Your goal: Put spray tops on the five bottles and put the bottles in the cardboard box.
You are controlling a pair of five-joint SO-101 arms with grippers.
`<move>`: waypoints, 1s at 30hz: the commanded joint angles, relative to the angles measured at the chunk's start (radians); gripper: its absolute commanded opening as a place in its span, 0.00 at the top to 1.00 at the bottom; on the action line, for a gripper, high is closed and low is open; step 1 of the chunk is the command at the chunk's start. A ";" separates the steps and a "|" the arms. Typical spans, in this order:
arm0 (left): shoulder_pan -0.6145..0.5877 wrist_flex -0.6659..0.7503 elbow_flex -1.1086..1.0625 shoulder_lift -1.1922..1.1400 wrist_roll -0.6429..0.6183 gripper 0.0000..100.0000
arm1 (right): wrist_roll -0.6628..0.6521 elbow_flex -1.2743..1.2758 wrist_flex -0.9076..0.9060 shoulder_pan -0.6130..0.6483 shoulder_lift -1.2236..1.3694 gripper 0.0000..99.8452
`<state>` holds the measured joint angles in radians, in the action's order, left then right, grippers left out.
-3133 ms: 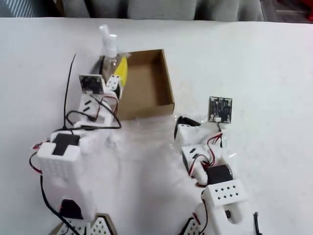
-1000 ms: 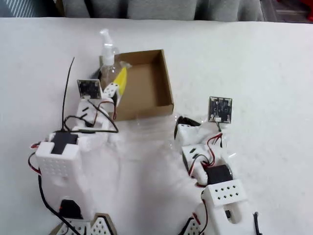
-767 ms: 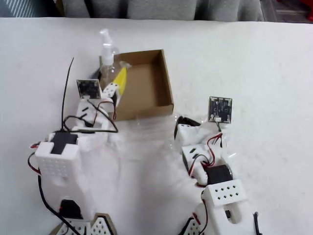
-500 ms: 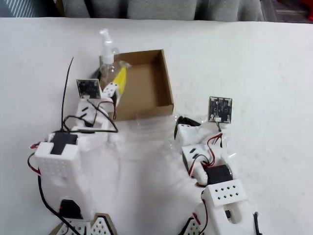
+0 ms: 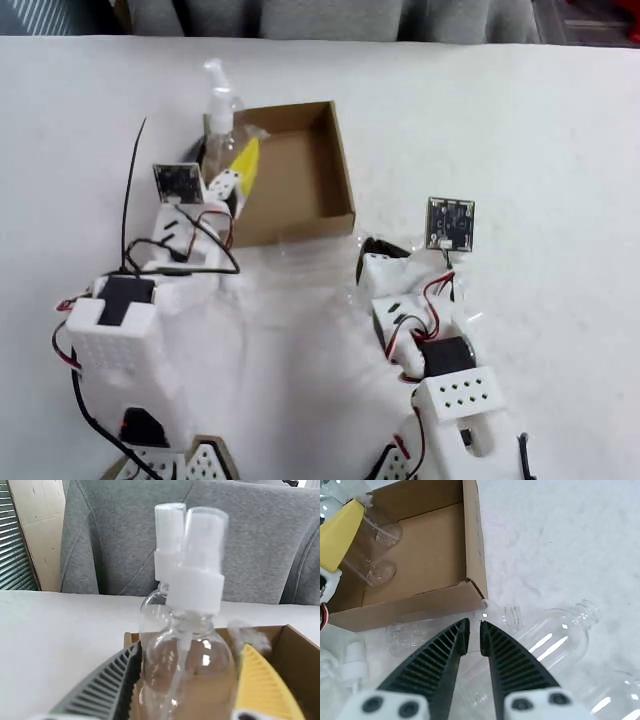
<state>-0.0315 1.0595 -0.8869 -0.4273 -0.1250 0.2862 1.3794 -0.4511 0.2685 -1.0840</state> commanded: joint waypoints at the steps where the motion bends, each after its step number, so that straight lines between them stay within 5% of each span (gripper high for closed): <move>1: -0.008 -0.114 0.009 0.070 -0.008 0.58 | -0.002 -0.005 0.021 -0.013 -0.013 0.98; 22: -0.013 -0.150 0.026 0.077 -0.011 0.53 | -0.002 -0.005 0.021 -0.013 -0.013 0.98; 30: -0.030 -0.150 -0.132 0.237 -0.009 0.53 | -0.002 -0.005 0.021 -0.013 -0.013 0.98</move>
<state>-0.0483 0.9122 -0.9544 -0.3184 -0.1250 0.2862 1.3794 -0.4511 0.2685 -1.0840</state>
